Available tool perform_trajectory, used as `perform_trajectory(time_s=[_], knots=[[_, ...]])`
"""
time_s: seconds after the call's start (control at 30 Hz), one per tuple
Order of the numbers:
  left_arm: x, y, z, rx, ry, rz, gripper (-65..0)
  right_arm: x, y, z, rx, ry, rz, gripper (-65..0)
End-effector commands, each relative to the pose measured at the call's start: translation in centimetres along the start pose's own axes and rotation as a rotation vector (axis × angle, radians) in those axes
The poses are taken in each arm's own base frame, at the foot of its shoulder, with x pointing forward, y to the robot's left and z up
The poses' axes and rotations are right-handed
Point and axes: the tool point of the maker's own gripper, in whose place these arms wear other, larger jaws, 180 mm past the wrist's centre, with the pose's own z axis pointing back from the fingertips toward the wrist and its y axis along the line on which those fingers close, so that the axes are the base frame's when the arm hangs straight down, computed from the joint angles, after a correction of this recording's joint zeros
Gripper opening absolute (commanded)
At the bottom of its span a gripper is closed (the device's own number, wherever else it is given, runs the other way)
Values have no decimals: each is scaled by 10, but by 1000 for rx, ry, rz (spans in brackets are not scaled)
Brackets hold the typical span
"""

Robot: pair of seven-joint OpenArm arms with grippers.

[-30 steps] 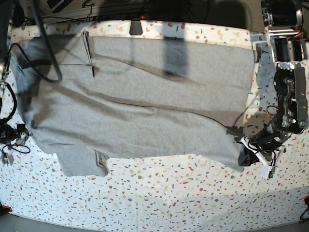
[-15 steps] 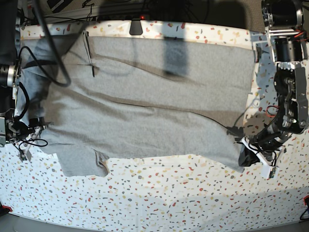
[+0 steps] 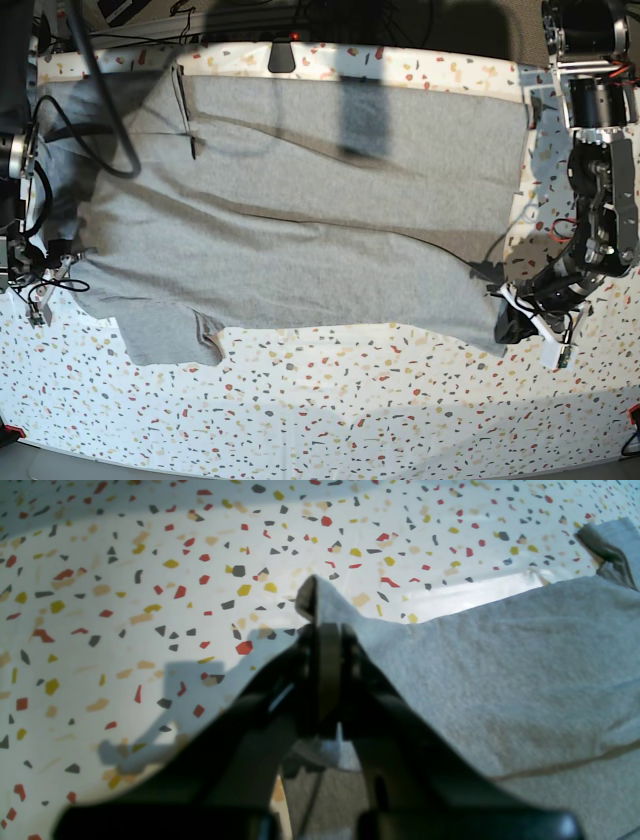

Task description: Fold the T-shirt properly

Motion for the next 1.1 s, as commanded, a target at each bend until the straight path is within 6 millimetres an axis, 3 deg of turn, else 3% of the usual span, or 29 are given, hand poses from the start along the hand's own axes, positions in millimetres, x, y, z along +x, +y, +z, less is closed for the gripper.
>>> perform_trajectory(time_s=[0.0,0.17,0.67,0.9,1.07], knots=[[27,2,3,-2,-72,-14,-650,18,-18,8,-31,-53,-22,-351],[27,2,3,-2,-72,-14,-650,5,-13,3,-12,-36,-38,-367],[27,2,3,-2,-72,-13,-650,-28,19,-11,65,12,-36,-650],[27,2,3,-2,-72,-14,-650,-8,19,-7,101,-86,-170,-650],[30,2,3,-2,-88,-12,-650,2,15,3,165,-146,-128,-650]])
